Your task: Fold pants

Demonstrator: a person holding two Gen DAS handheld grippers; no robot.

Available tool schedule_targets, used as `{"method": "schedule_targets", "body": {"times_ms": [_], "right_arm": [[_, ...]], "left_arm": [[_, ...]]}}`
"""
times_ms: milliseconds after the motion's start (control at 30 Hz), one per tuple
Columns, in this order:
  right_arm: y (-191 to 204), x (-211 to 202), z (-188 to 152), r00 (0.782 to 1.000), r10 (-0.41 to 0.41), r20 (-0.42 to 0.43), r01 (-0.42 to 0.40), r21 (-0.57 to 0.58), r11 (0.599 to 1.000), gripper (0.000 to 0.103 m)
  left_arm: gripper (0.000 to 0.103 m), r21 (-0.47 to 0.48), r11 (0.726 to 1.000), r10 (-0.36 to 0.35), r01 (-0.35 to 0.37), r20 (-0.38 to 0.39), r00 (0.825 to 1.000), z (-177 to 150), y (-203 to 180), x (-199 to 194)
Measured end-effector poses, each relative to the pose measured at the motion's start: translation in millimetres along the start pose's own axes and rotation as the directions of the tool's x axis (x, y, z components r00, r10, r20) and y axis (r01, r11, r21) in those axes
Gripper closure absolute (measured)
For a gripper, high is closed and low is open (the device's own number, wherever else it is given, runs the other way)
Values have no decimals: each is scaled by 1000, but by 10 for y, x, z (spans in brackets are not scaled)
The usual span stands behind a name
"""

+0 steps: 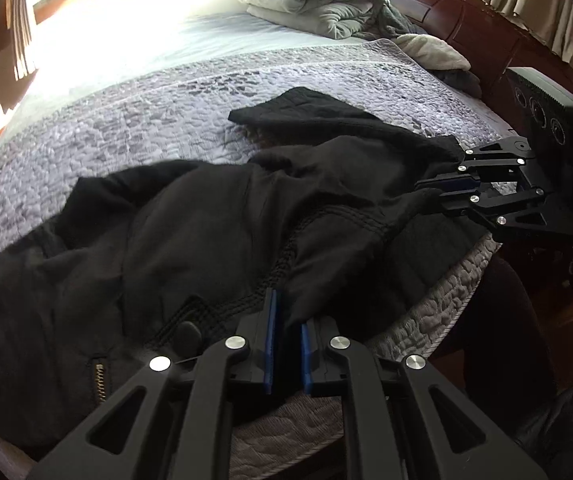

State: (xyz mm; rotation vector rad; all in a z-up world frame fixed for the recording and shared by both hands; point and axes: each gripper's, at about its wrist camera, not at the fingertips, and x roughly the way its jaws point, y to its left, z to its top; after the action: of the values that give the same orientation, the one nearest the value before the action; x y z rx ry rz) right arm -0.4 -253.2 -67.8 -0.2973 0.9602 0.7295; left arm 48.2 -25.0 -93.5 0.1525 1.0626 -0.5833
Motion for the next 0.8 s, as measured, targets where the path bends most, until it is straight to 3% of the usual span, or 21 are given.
{"method": "schedule_targets", "body": {"times_ms": [167, 367, 433, 467, 500, 567, 667, 700, 733, 800], "right_arm": [[68, 303, -298, 996, 14, -90, -10, 44, 999, 93], [119, 555, -406, 988, -33, -148, 42, 58, 997, 89], [149, 477, -373, 989, 7, -146, 4, 75, 997, 73], [181, 390, -345, 989, 51, -136, -40, 81, 996, 51], [217, 283, -312, 991, 71, -113, -62, 81, 995, 38], [299, 35, -229, 995, 68, -70, -64, 57, 996, 29], [286, -316, -33, 998, 68, 6, -68, 60, 996, 29], [229, -397, 52, 997, 74, 35, -76, 83, 994, 29], [160, -450, 140, 996, 72, 60, -78, 113, 991, 29], [34, -491, 310, 995, 39, 92, -54, 174, 983, 29]], "left_arm": [[91, -92, 996, -2, 0, -24, 1000, -300, 36, 274], [89, -75, 997, 22, -25, -33, 999, -412, 18, 410], [88, -63, 998, 21, -23, -39, 999, -400, 20, 353], [87, -63, 998, 11, -14, -40, 999, -391, 25, 307], [86, -67, 998, 2, -5, -36, 999, -392, 38, 251], [80, -90, 996, -22, 20, -22, 1000, -401, 85, 105], [60, -144, 986, -89, 86, -13, 996, -405, 147, -83], [31, -158, 979, -132, 131, 5, 991, -404, 159, -154], [10, -174, 971, -158, 163, 40, 987, -400, 165, -256], [10, -185, 961, -193, 207, 92, 977, -369, 190, -419]]}}
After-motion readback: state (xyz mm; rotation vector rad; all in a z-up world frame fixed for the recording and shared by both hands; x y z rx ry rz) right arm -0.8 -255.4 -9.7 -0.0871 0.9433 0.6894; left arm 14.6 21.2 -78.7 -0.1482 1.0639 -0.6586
